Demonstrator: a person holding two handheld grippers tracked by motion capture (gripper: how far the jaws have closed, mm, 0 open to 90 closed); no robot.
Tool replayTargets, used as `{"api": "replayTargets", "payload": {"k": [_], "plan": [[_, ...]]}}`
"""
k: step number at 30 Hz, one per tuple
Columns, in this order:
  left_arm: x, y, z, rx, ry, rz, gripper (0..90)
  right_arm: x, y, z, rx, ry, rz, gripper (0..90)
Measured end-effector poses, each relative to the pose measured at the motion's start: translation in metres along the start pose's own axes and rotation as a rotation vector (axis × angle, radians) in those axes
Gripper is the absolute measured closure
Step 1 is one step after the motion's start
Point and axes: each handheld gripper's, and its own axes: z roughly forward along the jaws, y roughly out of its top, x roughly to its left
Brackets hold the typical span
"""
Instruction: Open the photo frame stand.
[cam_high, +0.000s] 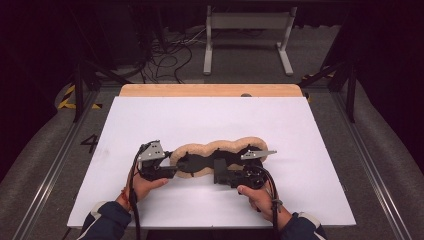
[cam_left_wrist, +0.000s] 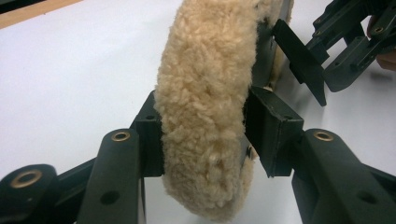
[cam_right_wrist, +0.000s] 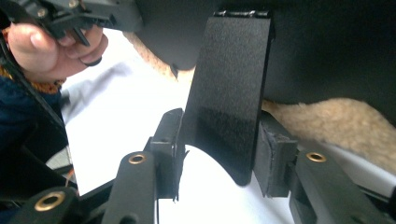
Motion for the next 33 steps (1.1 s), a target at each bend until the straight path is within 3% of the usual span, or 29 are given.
{"api": "replayTargets", "payload": {"k": [1,6,7,8,11,12,16,22,25,28,33], "plan": [[0.000,0.000,0.000,0.000,0.000,0.000,52.9,0.000,0.000,0.000,0.000,0.000,0.000,57.5],[-0.003,0.000,-0.003,0.004,-0.004,0.029,54.3,0.009,-0.001,-0.012,0.003,-0.076,-0.127,55.8],[-0.003,0.000,-0.003,0.004,-0.004,0.029,54.7,0.009,-0.001,-0.012,0.003,-0.076,-0.127,55.8],[-0.005,0.000,-0.004,0.005,-0.009,0.041,55.0,0.013,-0.001,-0.019,-0.008,-0.090,-0.166,53.7],[-0.005,-0.001,-0.005,0.007,-0.012,0.049,55.4,0.015,-0.002,-0.029,-0.029,-0.091,-0.195,51.7],[-0.006,-0.001,-0.005,0.007,-0.013,0.050,55.5,0.019,-0.003,-0.041,-0.050,-0.112,-0.241,48.4],[-0.007,-0.001,-0.005,0.008,-0.013,0.056,55.5,0.021,-0.005,-0.057,-0.078,-0.154,-0.282,44.5],[-0.011,-0.001,-0.007,0.018,-0.004,0.062,55.5,0.017,-0.007,-0.093,-0.163,-0.139,-0.300,37.9],[-0.014,-0.001,-0.008,0.016,-0.011,0.048,55.5,0.018,-0.007,-0.109,-0.184,-0.218,-0.334,36.3],[-0.017,0.000,-0.009,0.027,-0.005,0.075,55.5,0.020,-0.005,-0.121,-0.193,-0.321,-0.395,31.4],[-0.020,0.000,-0.011,0.034,-0.008,0.090,55.6,0.015,-0.002,-0.127,-0.194,-0.378,-0.404,27.5]]}}
